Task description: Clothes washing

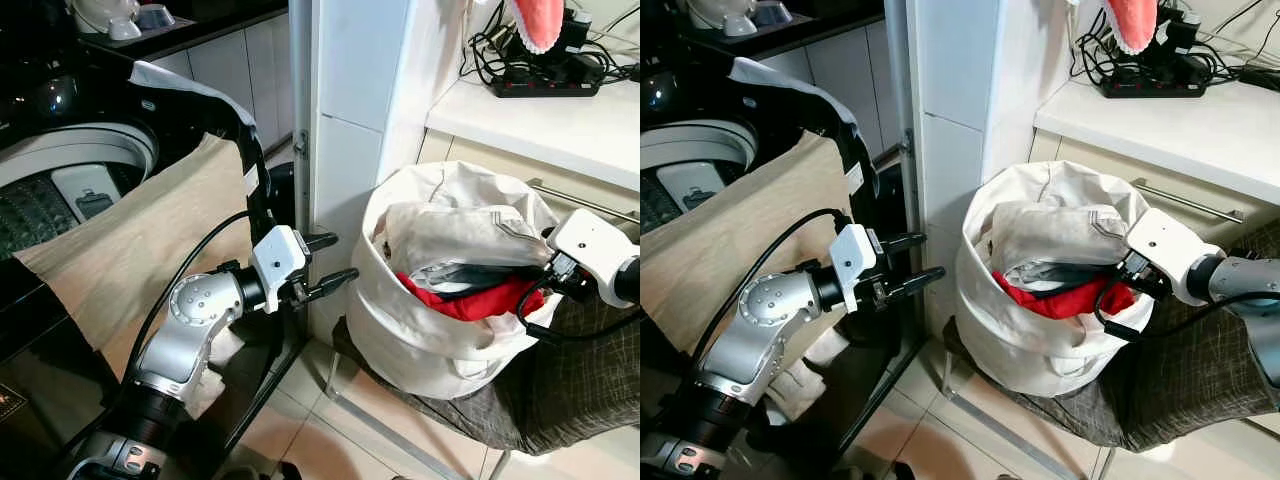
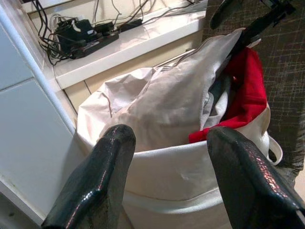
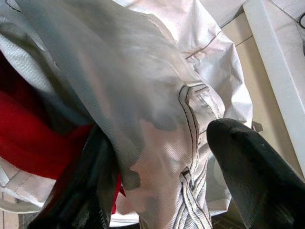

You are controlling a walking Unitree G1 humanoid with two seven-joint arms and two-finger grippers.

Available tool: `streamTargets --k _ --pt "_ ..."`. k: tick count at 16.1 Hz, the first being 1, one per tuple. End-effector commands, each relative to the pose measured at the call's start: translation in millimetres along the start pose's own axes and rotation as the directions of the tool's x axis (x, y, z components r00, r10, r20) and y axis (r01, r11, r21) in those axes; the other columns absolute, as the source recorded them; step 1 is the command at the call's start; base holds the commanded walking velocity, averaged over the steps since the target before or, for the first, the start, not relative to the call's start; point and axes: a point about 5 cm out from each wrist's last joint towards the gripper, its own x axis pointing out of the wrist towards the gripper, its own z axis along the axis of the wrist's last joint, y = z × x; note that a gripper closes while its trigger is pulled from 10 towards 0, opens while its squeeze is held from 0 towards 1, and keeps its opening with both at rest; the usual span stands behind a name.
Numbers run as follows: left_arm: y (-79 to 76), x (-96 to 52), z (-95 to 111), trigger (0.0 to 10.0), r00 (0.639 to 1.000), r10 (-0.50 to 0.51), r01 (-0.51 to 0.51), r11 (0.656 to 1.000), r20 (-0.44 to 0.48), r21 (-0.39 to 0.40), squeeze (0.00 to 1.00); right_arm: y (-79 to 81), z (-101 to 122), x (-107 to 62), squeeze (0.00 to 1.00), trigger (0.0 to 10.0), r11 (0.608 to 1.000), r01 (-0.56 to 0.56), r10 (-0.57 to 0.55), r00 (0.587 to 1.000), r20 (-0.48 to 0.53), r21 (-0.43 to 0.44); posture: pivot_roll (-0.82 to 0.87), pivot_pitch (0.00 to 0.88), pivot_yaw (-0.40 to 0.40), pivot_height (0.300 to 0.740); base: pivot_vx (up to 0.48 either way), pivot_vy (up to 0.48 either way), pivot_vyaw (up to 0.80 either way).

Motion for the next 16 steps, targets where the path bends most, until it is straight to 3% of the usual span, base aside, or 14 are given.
streamTargets --k 1,2,6,10,16 --pt "1.7 0.6 1.4 10.0 1.0 -0.005 0.005 1.0 -0.007 0.015 0.0 -17.3 19.2 -1.9 0.0 0.0 0.993 0.101 -0.107 0.987 0.117 0.057 -0.07 0.0 0.015 0.74 0.0 0.0 0.0" --pt "2.6 0.8 1.9 10.0 1.0 -0.002 0.003 1.0 -0.006 0.016 0.0 -24.0 26.6 -3.9 0.0 0.0 0.987 0.135 -0.149 0.975 0.165 0.093 -0.08 0.0 0.015 0.74 0.0 0.0 0.0" --pt "2.9 2.0 2.0 10.0 1.0 -0.01 0.01 1.0 -0.006 0.012 0.0 -32.4 29.9 -7.1 0.0 0.0 0.978 0.152 -0.179 0.964 0.196 0.145 -0.08 0.0 0.019 0.74 0.0 0.0 0.0" --pt "2.4 2.5 2.2 10.0 1.0 -0.016 0.016 1.0 -0.006 0.009 0.0 -22.8 28.5 -5.3 0.0 0.0 0.988 0.06 -0.088 0.976 0.197 0.145 -0.08 0.0 0.018 0.74 0.0 0.0 0.0" --pt "3.2 2.2 0.9 10.0 1.0 -0.007 0.008 1.0 -0.014 0.007 0.0 -23.3 28.3 -5.2 0.0 0.0 0.988 0.056 -0.084 0.978 0.193 0.146 -0.08 0.0 0.015 0.74 0.0 0.0 0.0"
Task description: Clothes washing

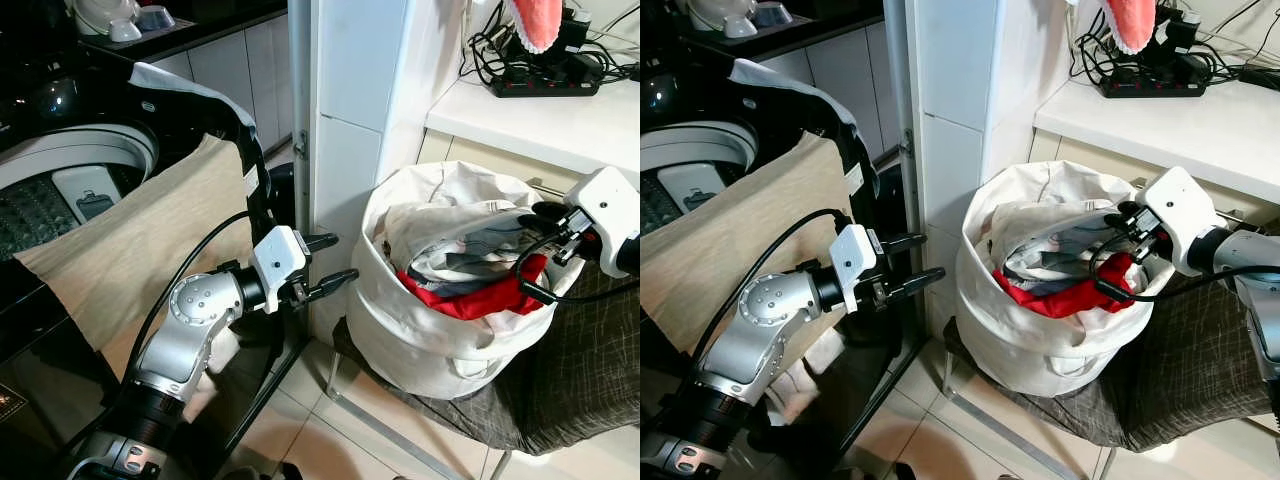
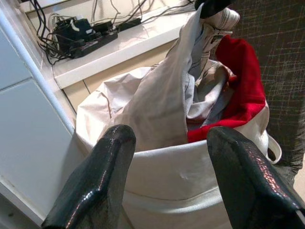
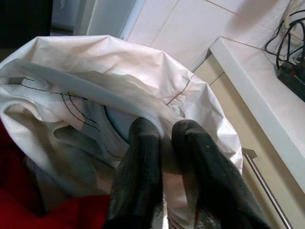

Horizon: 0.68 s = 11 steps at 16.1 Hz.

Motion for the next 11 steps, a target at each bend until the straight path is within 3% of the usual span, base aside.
streamTargets --k 1,4,5,6,8,10,11 --pt "4.2 2.0 1.2 10.0 1.0 0.003 -0.003 1.0 -0.013 0.011 0.0 -5.7 8.3 -2.2 0.0 0.0 1.0 0.024 -0.023 0.999 0.029 -0.009 -0.08 0.0 0.015 0.74 0.0 0.0 0.0" --pt "10.6 4.1 3.6 10.0 0.999 0.054 -0.054 0.998 0.0 0.023 0.0 -23.7 15.0 -3.7 0.0 0.0 0.987 0.162 -0.161 0.985 0.066 -0.011 -0.08 0.0 0.013 0.74 0.0 0.0 0.0" --pt "21.6 10.1 12.3 10.0 0.989 0.139 -0.141 0.989 0.048 0.043 0.0 -39.9 32.9 -6.1 0.0 0.0 0.96 0.276 -0.279 0.945 0.17 0.038 -0.08 0.0 0.013 0.74 0.0 0.0 0.0" --pt "27.0 13.8 18.7 10.0 0.98 0.18 -0.184 0.982 0.082 0.038 0.0 -45.4 44.6 -7.6 0.0 0.0 0.95 0.304 -0.313 0.919 0.241 0.075 -0.08 0.0 0.013 0.74 0.0 0.0 0.0" --pt "36.1 26.8 40.7 10.0 0.952 0.242 -0.243 0.97 0.186 -0.016 0.0 -47.7 78.0 -11.6 0.0 0.0 0.955 0.267 -0.295 0.855 0.426 0.127 -0.08 0.0 0.013 0.74 0.0 0.0 0.0" --pt "39.4 37.9 55.9 10.0 0.935 0.252 -0.25 0.967 0.248 -0.037 0.0 -44.8 93.6 -12.1 0.0 0.0 0.971 0.197 -0.239 0.83 0.504 0.136 -0.08 0.0 0.005 0.74 0.0 0.0 0.0" --pt "40.2 50.7 68.2 10.0 0.929 0.234 -0.224 0.972 0.286 -0.07 0.0 -41.1 102.5 -12.2 0.0 0.0 0.983 0.13 -0.181 0.819 0.545 0.131 -0.08 0.0 0.002 0.74 0.0 0.0 0.0"
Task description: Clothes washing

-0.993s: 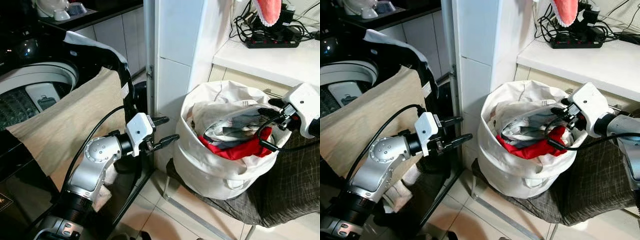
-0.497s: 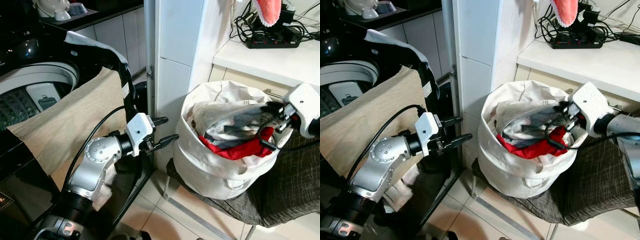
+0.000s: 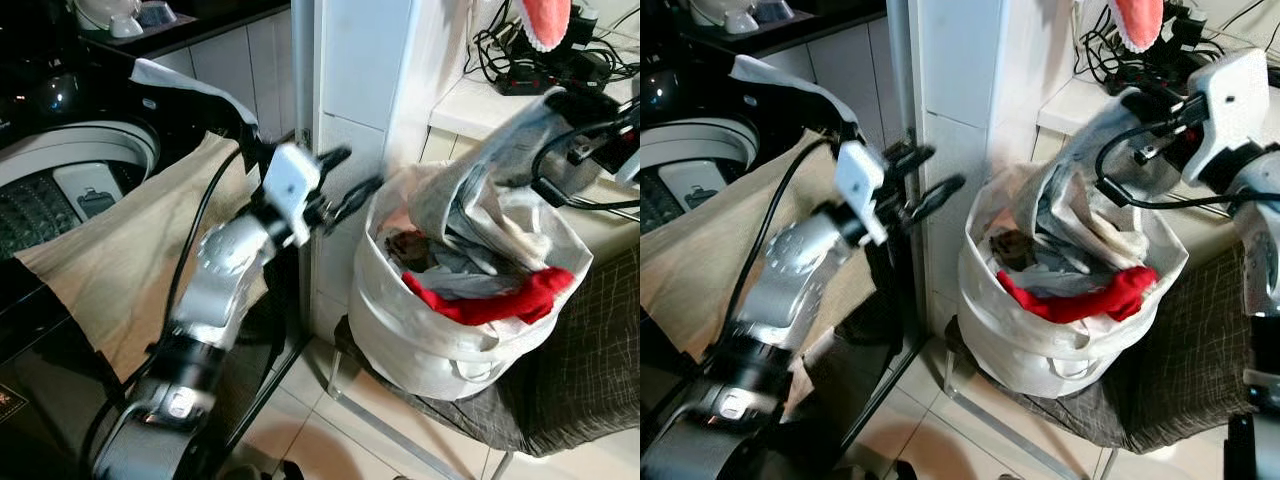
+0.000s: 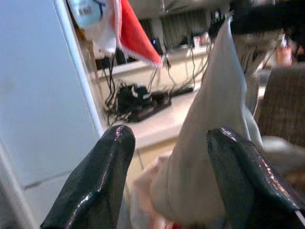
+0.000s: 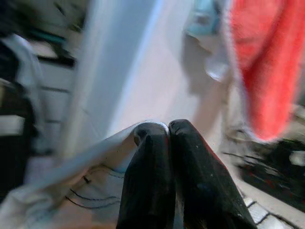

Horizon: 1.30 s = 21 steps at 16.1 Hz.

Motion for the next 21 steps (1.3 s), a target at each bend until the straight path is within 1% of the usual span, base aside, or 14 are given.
streamTargets --k 1,2,3,6,7,9,10,11,12,15,17,19,20,21 --pt "0.5 16.1 8.5 10.0 1.0 0.008 -0.007 0.999 0.023 -0.034 1.0 2.6 29.8 2.8 0.0 0.0 0.999 -0.054 0.054 0.99 0.131 -0.008 -0.08 0.0 0.003 0.74 0.0 0.0 0.0" --pt "-2.4 20.5 10.4 10.0 0.999 -0.009 0.011 0.998 0.032 -0.056 1.0 3.9 31.2 3.4 0.0 0.0 0.998 -0.061 0.061 0.988 0.14 -0.003 -0.08 0.0 0.003 0.74 0.0 0.0 0.0" --pt "-11.8 28.3 14.0 10.0 0.996 -0.06 0.069 0.988 0.063 -0.135 1.0 6.1 34.7 4.4 0.0 0.0 0.997 -0.071 0.065 0.984 0.165 0.031 -0.08 0.0 0.005 0.74 0.0 0.0 0.0" --pt "-46.9 45.3 10.6 10.0 0.977 -0.2 0.211 0.932 0.068 -0.295 1.0 15.6 35.4 7.7 0.0 0.0 0.994 -0.087 0.075 0.983 0.167 0.06 -0.1 0.0 0.013 0.74 0.0 0.0 0.0" --pt "-62.1 52.0 10.1 10.0 0.966 -0.243 0.257 0.908 0.083 -0.331 1.0 21.2 32.0 11.2 0.0 0.0 0.995 -0.071 0.06 0.987 0.15 0.069 -0.1 0.0 0.018 0.74 0.0 0.0 0.0" --pt "-71.0 57.0 10.1 10.0 0.963 -0.255 0.271 0.89 0.093 -0.368 1.0 28.2 30.4 14.4 0.0 0.0 0.994 -0.073 0.061 0.987 0.148 0.081 -0.11 0.0 0.019 0.74 0.0 0.0 0.0" --pt "-74.9 59.3 12.7 10.0 0.959 -0.261 0.283 0.873 0.11 -0.396 0.82 32.7 29.5 15.4 0.0 0.0 0.993 -0.083 0.07 0.987 0.146 0.086 -0.11 0.0 0.018 0.74 0.0 0.0 0.0" --pt "-78.8 60.8 14.1 10.0 0.956 -0.27 0.293 0.866 0.115 -0.406 0.4 36.9 28.7 16.6 0.0 0.0 0.992 -0.091 0.077 0.986 0.145 0.092 -0.11 0.0 0.017 0.74 0.0 0.0 0.0" --pt "-86.0 61.0 11.3 10.0 0.95 -0.3 0.312 0.876 0.09 -0.367 0.0 42.1 28.7 18.8 0.0 0.0 0.99 -0.098 0.082 0.986 0.147 0.103 -0.11 0.0 0.017 0.74 0.0 0.0 0.0" --pt "-89.8 61.7 -9.9 10.0 0.958 -0.269 0.242 0.944 -0.098 -0.223 0.0 49.8 33.3 21.3 0.0 0.0 0.986 -0.114 0.093 0.981 0.167 0.121 -0.11 0.0 0.019 0.74 0.0 0.0 0.0" --pt "-81.9 65.8 -14.4 10.0 0.976 -0.161 0.126 0.966 -0.144 -0.225 0.0 55.1 37.7 22.4 0.0 0.0 0.982 -0.128 0.102 0.978 0.184 0.135 -0.11 0.0 0.022 0.74 0.0 0.0 0.0" --pt "-77.8 67.9 -13.7 10.0 0.983 -0.114 0.082 0.974 -0.144 -0.212 0.0 58.4 38.4 22.7 0.0 0.0 0.981 -0.136 0.109 0.976 0.186 0.139 -0.11 0.0 0.022 0.74 0.0 0.0 0.0" --pt "-68.4 68.1 -18.3 10.0 0.982 -0.023 -0.019 0.976 -0.188 -0.216 0.0 59.5 38.4 22.6 0.0 0.0 0.98 -0.139 0.113 0.977 0.182 0.139 -0.11 0.0 0.023 0.74 0.0 0.0 0.0" --pt "-65.1 67.6 -19.7 7.9 0.98 0.003 -0.048 0.974 -0.199 -0.22 0.0 59.5 38.2 22.6 0.0 0.0 0.981 -0.139 0.113 0.977 0.181 0.139 -0.11 0.0 0.023 0.74 0.0 0.0 0.0"
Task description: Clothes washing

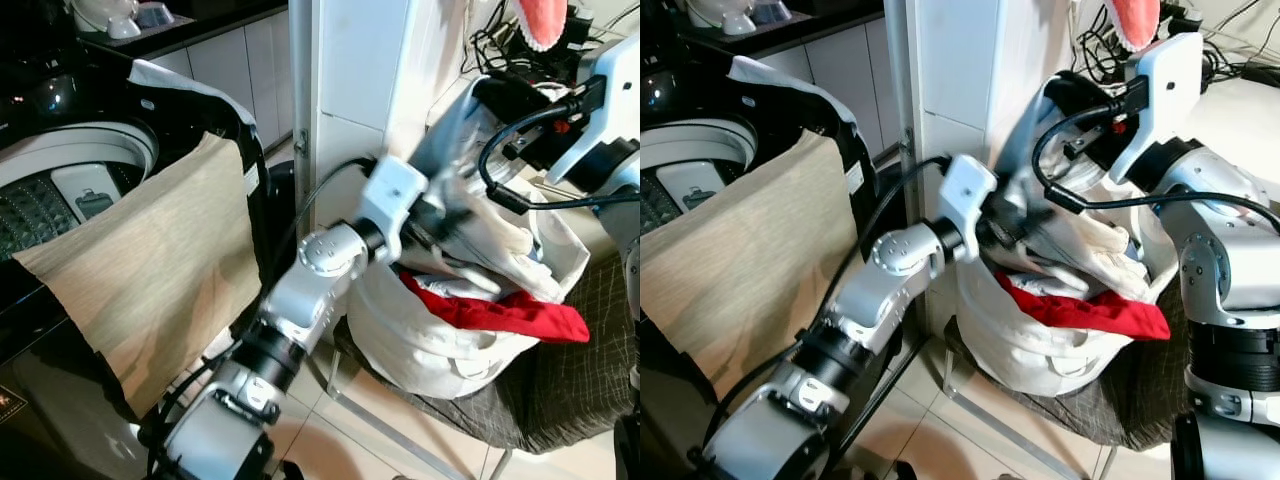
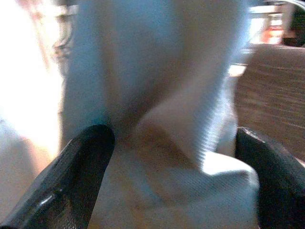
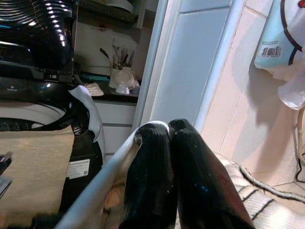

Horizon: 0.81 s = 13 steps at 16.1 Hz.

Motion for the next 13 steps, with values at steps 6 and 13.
streamTargets --k 6,13 --pt "10.4 5.1 12.8 0.0 0.996 0.073 -0.066 0.992 0.06 -0.108 0.0 3.4 11.0 -1.5 0.0 0.0 1.0 -0.01 0.011 0.999 0.037 -0.028 -0.1 0.0 0.018 0.74 0.0 0.0 0.0" --pt "6.7 7.0 14.7 0.0 0.997 0.039 -0.028 0.988 0.072 -0.155 0.0 2.8 10.2 -1.9 0.0 0.0 0.999 -0.003 0.004 1.0 0.03 -0.032 -0.1 0.0 0.023 0.74 0.0 0.0 0.0"
